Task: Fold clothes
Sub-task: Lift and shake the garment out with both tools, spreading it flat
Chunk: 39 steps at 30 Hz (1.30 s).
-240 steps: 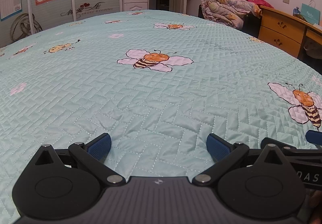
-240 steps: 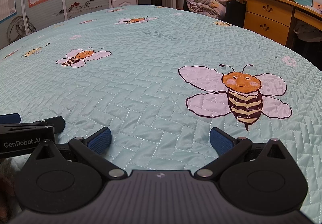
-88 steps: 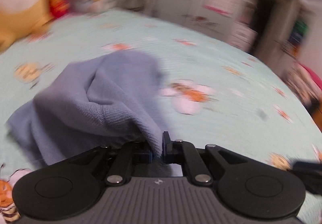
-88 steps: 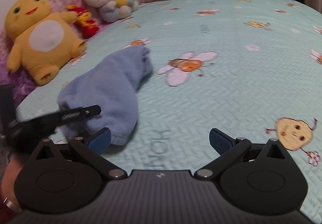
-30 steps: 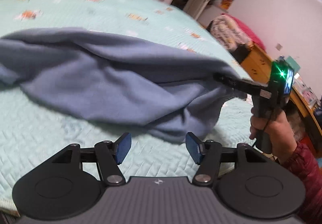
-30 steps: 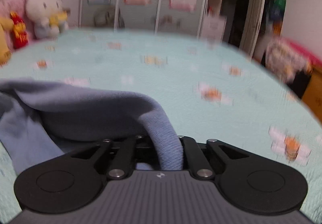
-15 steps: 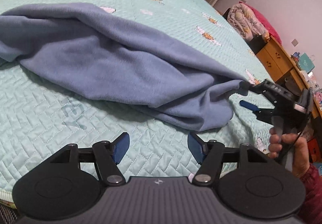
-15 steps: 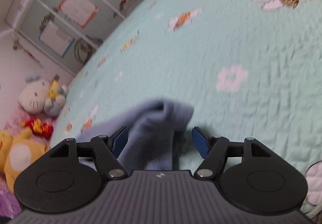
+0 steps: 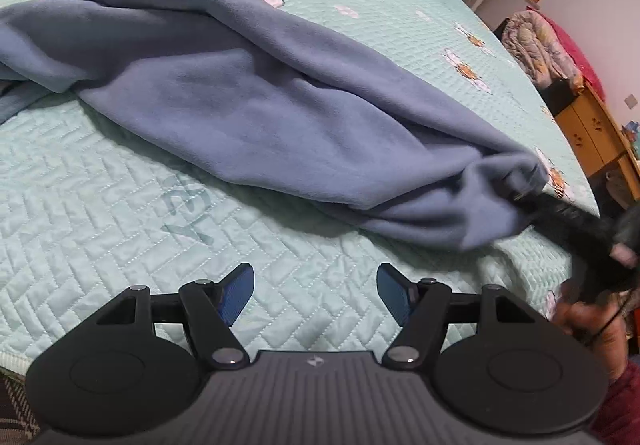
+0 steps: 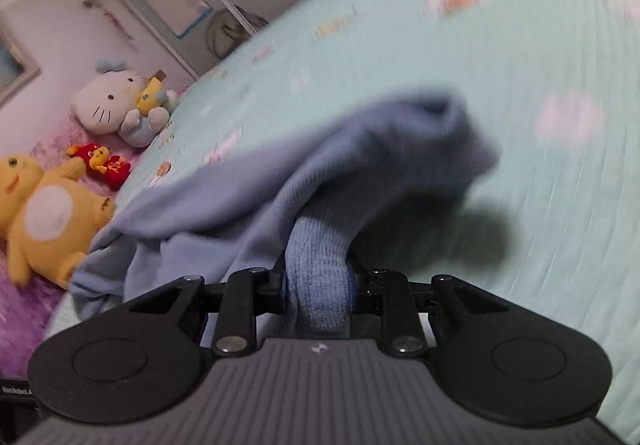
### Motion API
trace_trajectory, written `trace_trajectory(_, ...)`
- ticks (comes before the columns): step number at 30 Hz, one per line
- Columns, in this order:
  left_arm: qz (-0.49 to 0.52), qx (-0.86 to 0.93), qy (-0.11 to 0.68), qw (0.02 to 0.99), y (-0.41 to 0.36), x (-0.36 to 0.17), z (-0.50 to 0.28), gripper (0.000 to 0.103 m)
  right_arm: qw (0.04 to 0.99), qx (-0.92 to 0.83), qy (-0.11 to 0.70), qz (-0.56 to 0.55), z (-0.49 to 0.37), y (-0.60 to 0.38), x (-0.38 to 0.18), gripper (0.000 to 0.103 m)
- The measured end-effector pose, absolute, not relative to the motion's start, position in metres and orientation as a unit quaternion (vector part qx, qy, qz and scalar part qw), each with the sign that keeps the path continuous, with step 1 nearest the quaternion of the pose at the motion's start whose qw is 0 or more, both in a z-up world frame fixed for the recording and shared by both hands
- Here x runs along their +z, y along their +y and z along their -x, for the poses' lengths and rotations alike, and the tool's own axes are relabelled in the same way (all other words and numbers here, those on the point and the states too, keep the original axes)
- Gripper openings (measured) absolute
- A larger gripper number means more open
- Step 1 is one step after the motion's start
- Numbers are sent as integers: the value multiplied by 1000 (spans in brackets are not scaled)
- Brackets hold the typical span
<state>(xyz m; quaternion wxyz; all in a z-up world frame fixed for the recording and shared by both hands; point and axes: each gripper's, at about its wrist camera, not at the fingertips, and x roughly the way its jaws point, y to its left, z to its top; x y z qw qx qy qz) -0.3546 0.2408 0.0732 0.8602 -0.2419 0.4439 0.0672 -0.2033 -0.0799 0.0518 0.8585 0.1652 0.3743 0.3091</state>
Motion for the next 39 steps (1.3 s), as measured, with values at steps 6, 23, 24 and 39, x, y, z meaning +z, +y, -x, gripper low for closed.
trace_trajectory(6,234,85,440,863,234,78,355,71,918,299,260,-32,197,-111,116,25)
trace_trajectory(23,-139,88,408,898,136,53,307,72,841,328,402,-154,191,-217,63,26)
trace_trajectory(24,-172,88,402,895,129,47,303,72,839,327,403,-164,190,-217,62,26)
trace_trajectory(39,-171,64,425,887,128,30,262,33,803,305,432,-274,189,-217,38,62)
